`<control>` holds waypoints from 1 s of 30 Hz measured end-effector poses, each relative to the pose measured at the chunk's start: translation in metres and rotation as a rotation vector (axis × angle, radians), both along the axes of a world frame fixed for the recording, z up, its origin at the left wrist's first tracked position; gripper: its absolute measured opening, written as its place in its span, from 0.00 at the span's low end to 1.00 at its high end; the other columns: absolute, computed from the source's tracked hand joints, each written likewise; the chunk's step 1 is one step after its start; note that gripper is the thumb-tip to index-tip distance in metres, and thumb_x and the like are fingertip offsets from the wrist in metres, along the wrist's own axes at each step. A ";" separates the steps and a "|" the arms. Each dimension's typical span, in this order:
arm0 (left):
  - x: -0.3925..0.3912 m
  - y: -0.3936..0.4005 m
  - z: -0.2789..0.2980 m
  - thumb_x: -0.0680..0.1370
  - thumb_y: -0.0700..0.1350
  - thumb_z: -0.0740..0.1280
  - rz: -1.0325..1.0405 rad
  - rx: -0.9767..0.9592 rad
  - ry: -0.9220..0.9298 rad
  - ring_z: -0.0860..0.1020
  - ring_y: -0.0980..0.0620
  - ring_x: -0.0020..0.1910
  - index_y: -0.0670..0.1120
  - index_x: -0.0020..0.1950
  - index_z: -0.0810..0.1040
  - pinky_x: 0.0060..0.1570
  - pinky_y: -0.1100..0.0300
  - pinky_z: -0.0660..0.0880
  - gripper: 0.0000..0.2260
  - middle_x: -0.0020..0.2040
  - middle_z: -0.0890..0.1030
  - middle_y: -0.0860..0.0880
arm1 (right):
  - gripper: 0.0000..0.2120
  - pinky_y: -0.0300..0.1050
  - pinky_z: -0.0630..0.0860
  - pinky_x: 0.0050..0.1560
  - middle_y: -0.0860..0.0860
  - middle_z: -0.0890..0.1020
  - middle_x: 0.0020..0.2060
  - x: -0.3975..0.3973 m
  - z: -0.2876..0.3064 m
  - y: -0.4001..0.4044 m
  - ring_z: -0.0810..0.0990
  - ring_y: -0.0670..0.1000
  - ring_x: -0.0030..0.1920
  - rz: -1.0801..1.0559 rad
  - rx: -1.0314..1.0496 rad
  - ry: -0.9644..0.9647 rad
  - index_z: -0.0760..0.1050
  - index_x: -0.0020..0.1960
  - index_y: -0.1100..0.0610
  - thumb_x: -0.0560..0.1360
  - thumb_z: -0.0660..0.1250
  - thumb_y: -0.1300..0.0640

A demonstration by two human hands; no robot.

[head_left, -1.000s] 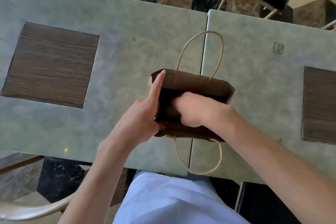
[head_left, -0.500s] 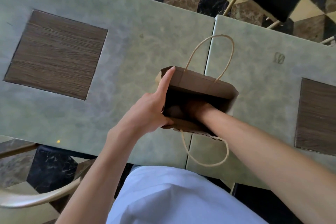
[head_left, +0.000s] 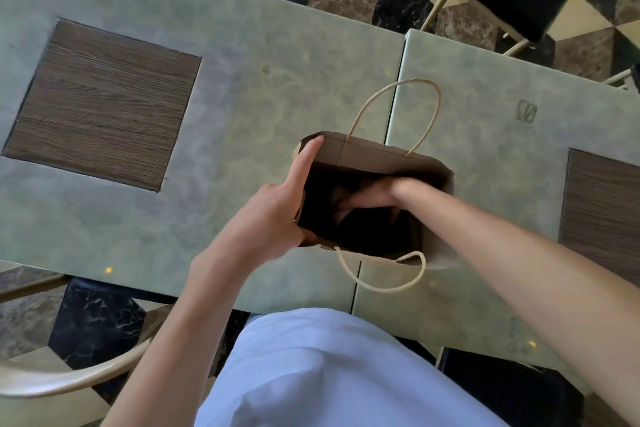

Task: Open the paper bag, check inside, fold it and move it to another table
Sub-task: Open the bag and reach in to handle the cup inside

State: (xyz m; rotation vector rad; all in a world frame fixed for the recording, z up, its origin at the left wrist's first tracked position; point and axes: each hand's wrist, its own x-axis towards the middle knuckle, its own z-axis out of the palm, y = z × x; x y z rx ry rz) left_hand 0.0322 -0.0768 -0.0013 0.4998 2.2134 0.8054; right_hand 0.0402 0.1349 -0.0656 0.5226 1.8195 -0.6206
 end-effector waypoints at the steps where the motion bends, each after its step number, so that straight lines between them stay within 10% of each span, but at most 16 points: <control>1: 0.001 0.000 0.000 0.68 0.38 0.76 0.002 0.003 0.002 0.77 0.45 0.27 0.75 0.72 0.38 0.32 0.44 0.81 0.57 0.29 0.75 0.45 | 0.30 0.45 0.77 0.39 0.52 0.78 0.55 0.001 -0.002 0.001 0.76 0.55 0.49 -0.135 -0.016 -0.054 0.71 0.64 0.48 0.66 0.71 0.37; 13: 0.002 0.002 0.002 0.67 0.39 0.76 0.016 -0.030 0.001 0.80 0.41 0.29 0.74 0.72 0.37 0.34 0.41 0.81 0.57 0.34 0.80 0.41 | 0.18 0.56 0.84 0.37 0.57 0.80 0.56 -0.002 -0.024 0.010 0.80 0.61 0.54 -0.850 -0.294 -0.286 0.78 0.57 0.55 0.74 0.69 0.44; 24: -0.001 0.007 0.004 0.67 0.40 0.77 0.055 -0.025 -0.022 0.80 0.43 0.28 0.75 0.71 0.37 0.33 0.44 0.82 0.57 0.33 0.78 0.43 | 0.20 0.55 0.82 0.31 0.58 0.81 0.53 -0.001 -0.038 0.013 0.81 0.62 0.49 -0.913 -0.287 -0.302 0.76 0.62 0.54 0.76 0.65 0.44; 30: -0.003 0.008 0.002 0.67 0.41 0.78 0.055 -0.040 -0.013 0.81 0.44 0.29 0.75 0.71 0.37 0.33 0.47 0.82 0.57 0.34 0.79 0.43 | 0.18 0.57 0.82 0.30 0.61 0.79 0.45 -0.002 -0.012 0.018 0.80 0.63 0.43 -0.896 -0.225 -0.248 0.73 0.49 0.62 0.81 0.58 0.46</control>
